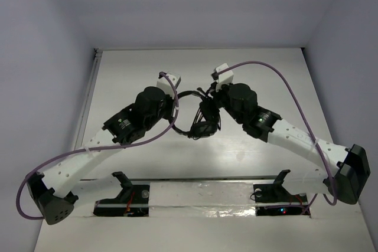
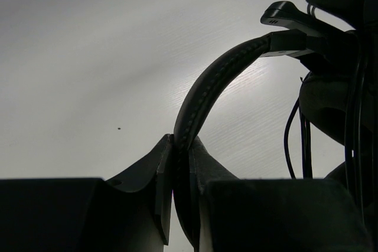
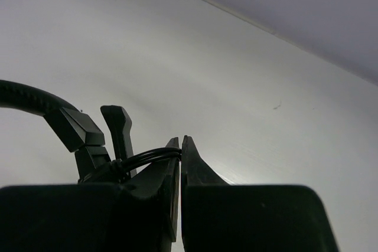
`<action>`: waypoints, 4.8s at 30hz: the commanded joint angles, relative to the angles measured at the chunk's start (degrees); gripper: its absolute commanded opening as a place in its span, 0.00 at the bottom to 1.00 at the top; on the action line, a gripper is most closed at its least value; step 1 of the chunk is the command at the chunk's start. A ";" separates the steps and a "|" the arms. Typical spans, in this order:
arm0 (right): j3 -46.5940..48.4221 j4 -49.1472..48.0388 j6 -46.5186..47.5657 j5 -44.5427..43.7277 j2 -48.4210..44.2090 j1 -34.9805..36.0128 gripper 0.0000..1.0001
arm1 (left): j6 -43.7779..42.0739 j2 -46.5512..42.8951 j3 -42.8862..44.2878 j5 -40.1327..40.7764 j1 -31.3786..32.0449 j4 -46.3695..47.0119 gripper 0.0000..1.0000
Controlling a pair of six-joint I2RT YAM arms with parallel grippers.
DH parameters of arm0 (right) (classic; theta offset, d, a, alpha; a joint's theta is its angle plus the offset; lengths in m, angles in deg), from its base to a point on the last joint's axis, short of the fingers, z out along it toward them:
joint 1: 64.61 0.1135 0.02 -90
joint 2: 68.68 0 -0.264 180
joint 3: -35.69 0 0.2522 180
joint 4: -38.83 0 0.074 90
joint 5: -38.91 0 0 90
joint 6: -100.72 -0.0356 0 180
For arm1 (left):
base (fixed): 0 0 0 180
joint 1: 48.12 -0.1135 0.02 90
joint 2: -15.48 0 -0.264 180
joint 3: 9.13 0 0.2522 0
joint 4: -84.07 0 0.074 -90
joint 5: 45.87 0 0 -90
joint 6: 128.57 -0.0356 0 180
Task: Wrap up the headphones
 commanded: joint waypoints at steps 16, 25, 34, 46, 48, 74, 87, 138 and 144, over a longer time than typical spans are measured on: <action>-2.90 -7.41 -4.73 33.41 -3.16 -14.19 0.20 | 0.46 -2.51 4.95 -22.26 -11.74 7.24 0.00; -2.71 -9.22 -6.65 41.78 0.81 -16.47 0.32 | 3.27 1.18 6.96 -28.52 -15.71 9.35 0.00; -5.87 -18.53 -12.46 52.93 3.09 -19.99 0.41 | 5.38 3.02 9.95 -29.24 -18.17 9.70 0.00; -15.63 -30.05 -21.08 52.60 2.39 -19.99 0.57 | 13.02 6.45 10.74 -20.17 -18.17 14.79 0.00; -16.95 -31.54 -23.09 51.80 2.48 -19.99 0.57 | 14.35 7.24 11.18 -20.17 -18.70 15.85 0.00; -36.27 -33.23 -49.81 20.62 -4.45 -19.99 0.65 | 17.43 19.81 14.70 -12.53 -18.70 22.00 0.00; -34.71 -5.72 -46.14 7.94 -38.03 -19.99 0.00 | 17.69 33.43 17.33 -8.05 -14.58 29.30 0.00; -28.05 0.34 -43.23 4.70 -48.59 -19.99 1.00 | 18.46 27.84 10.77 1.19 -14.57 38.62 0.99; -17.84 8.60 -40.07 1.62 -49.29 -19.99 1.00 | 19.88 11.48 5.74 0.92 -14.57 30.19 0.99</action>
